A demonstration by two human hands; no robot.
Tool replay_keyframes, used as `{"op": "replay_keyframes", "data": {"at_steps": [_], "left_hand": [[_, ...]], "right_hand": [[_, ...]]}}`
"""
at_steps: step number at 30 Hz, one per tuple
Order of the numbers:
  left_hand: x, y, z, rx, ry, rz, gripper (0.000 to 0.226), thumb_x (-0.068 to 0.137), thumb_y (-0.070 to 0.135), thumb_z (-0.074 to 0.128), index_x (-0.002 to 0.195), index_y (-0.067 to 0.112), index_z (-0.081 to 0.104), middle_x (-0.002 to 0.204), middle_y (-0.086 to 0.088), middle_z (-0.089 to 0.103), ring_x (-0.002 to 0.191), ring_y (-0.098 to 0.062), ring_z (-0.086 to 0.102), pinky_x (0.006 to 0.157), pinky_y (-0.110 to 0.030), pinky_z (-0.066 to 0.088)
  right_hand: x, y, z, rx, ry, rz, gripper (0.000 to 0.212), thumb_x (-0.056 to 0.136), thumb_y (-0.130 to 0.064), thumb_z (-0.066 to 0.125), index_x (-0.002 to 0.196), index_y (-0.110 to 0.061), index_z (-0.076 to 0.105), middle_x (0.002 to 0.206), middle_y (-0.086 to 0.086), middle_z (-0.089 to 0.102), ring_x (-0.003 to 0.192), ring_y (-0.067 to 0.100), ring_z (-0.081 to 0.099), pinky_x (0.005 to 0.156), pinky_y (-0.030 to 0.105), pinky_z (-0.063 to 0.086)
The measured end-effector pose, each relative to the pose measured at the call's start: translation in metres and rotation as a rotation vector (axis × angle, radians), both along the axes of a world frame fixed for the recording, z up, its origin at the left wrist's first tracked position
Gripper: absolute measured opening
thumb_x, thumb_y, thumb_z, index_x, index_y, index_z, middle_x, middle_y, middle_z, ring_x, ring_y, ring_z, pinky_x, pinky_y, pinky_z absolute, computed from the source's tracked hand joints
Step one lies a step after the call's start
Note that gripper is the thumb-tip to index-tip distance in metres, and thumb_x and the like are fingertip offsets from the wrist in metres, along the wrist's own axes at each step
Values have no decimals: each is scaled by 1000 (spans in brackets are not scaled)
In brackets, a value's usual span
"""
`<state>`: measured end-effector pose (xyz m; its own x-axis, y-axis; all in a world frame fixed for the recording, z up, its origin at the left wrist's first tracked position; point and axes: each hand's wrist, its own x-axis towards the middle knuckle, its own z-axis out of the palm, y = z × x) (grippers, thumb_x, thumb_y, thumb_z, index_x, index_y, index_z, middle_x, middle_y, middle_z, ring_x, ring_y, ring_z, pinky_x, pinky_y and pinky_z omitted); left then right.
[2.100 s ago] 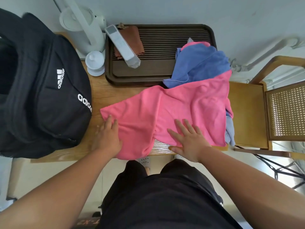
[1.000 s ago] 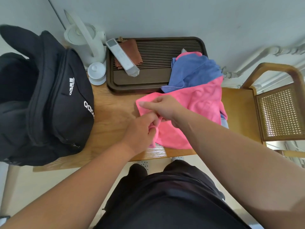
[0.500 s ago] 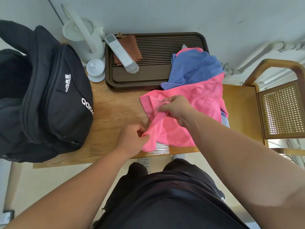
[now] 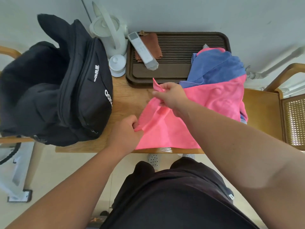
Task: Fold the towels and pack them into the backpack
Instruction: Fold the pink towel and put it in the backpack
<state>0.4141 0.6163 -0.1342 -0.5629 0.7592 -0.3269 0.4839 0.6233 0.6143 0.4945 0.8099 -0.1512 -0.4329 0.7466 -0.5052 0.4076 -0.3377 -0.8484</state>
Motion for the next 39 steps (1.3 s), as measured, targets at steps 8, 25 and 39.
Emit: {"op": "replay_keyframes", "data": {"at_steps": [8, 25, 39], "left_hand": [[-14, -19, 0, -214, 204, -33, 27, 85, 21, 61, 68, 23, 39, 70, 1, 51, 67, -23, 51, 56, -33, 37], [106, 74, -32, -101, -344, -168, 15, 81, 15, 71, 88, 7, 60, 82, -10, 67, 75, -29, 68, 64, -44, 56], [161, 122, -68, -219, -325, -149, 26, 93, 48, 62, 99, 22, 59, 94, 3, 66, 85, -16, 64, 78, -35, 54]], "right_hand": [[-13, -14, -34, -197, -25, -95, 16, 95, -9, 55, 87, -17, 66, 83, 8, 66, 80, 25, 64, 73, 44, 58], [73, 76, -20, -33, -5, -156, 12, 95, -16, 59, 88, -13, 68, 80, 5, 66, 69, 16, 58, 56, 27, 46], [133, 106, -39, 403, -407, 124, 56, 90, -18, 55, 144, -21, 43, 127, 4, 57, 109, 22, 55, 95, 31, 42]]}}
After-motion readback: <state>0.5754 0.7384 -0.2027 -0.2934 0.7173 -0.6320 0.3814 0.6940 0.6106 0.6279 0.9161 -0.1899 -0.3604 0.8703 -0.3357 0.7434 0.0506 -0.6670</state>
